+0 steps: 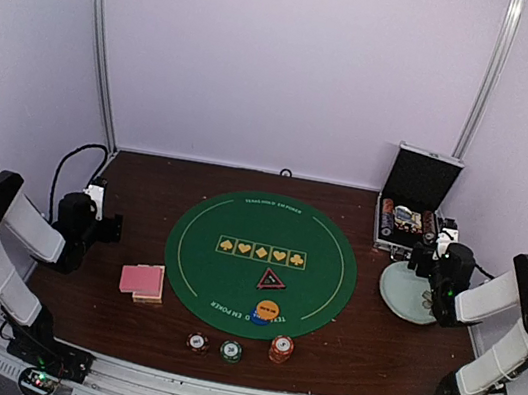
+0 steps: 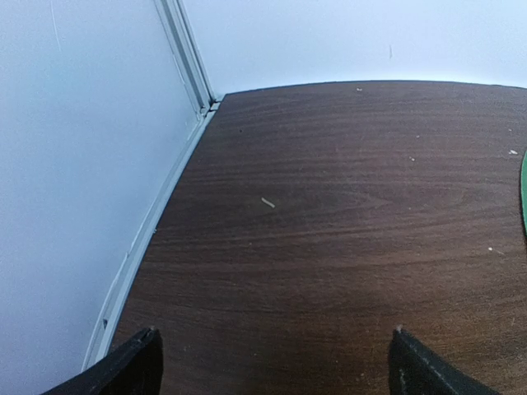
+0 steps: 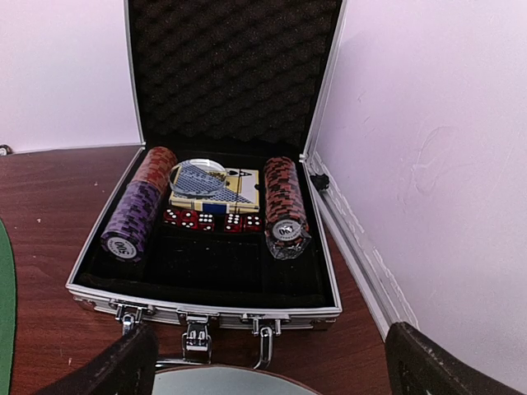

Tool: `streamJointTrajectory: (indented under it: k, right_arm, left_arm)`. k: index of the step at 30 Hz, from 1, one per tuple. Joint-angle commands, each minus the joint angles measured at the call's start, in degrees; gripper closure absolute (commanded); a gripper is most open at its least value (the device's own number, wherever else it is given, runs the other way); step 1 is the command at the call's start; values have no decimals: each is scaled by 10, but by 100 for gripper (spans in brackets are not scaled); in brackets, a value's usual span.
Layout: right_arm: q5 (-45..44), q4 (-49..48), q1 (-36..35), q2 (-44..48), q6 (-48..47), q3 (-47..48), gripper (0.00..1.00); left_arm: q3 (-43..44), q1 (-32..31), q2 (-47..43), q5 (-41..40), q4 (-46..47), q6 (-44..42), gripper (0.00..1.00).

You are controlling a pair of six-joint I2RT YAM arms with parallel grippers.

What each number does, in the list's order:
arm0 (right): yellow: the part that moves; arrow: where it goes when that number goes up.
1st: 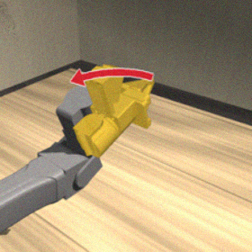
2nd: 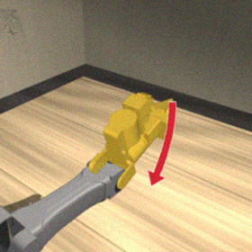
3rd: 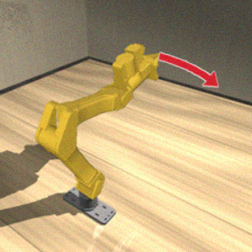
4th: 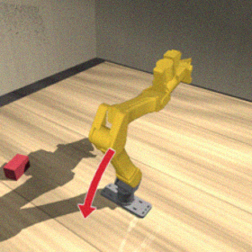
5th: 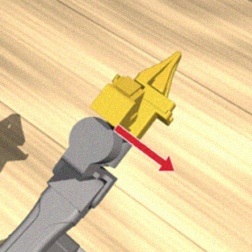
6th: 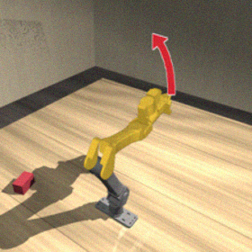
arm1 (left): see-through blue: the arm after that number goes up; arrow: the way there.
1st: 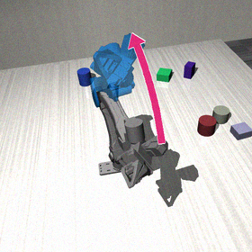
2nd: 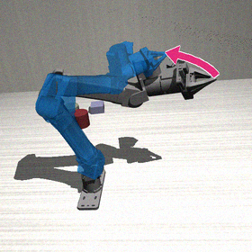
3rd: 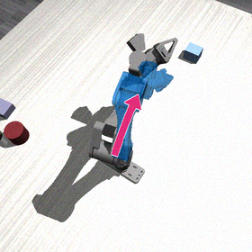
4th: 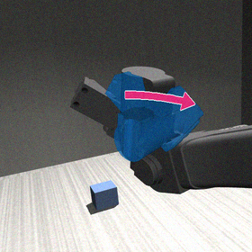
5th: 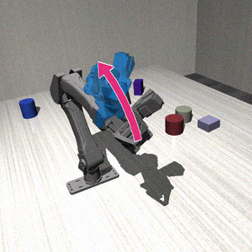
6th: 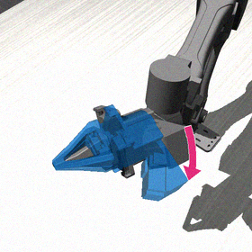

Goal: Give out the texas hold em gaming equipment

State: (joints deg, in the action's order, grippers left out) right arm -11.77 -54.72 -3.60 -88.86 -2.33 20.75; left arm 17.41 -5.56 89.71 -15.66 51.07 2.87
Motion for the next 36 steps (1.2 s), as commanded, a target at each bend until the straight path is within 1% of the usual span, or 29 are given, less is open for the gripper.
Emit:
streamJointTrajectory:
  k: [1,11,16,18,19,20,21,22,26,28,30,33,35,36]
  right_arm:
    - [-6,-13,-5,-7,-4,10,0]
    - [-7,-11,-5,-7,-3,10,1]
    - [-28,-4,-3,-4,9,12,0]
    - [-59,7,-4,6,16,14,0]
    - [-61,28,-4,19,22,15,1]
    - [-53,27,-4,23,16,13,1]
    - [-58,17,-7,24,7,13,1]
    - [-74,37,-15,36,4,21,0]
    - [-100,167,-24,101,2,67,0]
    - [-113,231,-26,139,21,90,0]
    - [-119,313,-26,168,62,120,1]
    - [-114,420,-25,197,103,175,0]
    - [-113,458,-25,206,99,196,0]
    - [-128,475,-24,209,134,205,1]
  left_arm:
    - [13,6,7,-6,35,-7,2]
    - [13,6,6,-4,34,-7,2]
    - [13,6,-8,38,23,-23,2]
    - [19,6,-25,44,-1,-23,2]
    - [29,6,-37,47,-32,-23,2]
    - [42,6,-52,49,-67,-23,2]
    - [61,6,-64,51,-109,-23,2]
    - [81,6,-73,49,-150,-23,2]
    - [186,6,-79,38,-336,-52,3]
    - [236,6,-79,38,-401,-56,3]
    - [277,8,-83,52,-460,-53,3]
    - [346,14,-81,91,-584,-42,3]
    - [399,15,-75,106,-659,-45,3]
    - [425,15,-71,109,-694,-51,3]
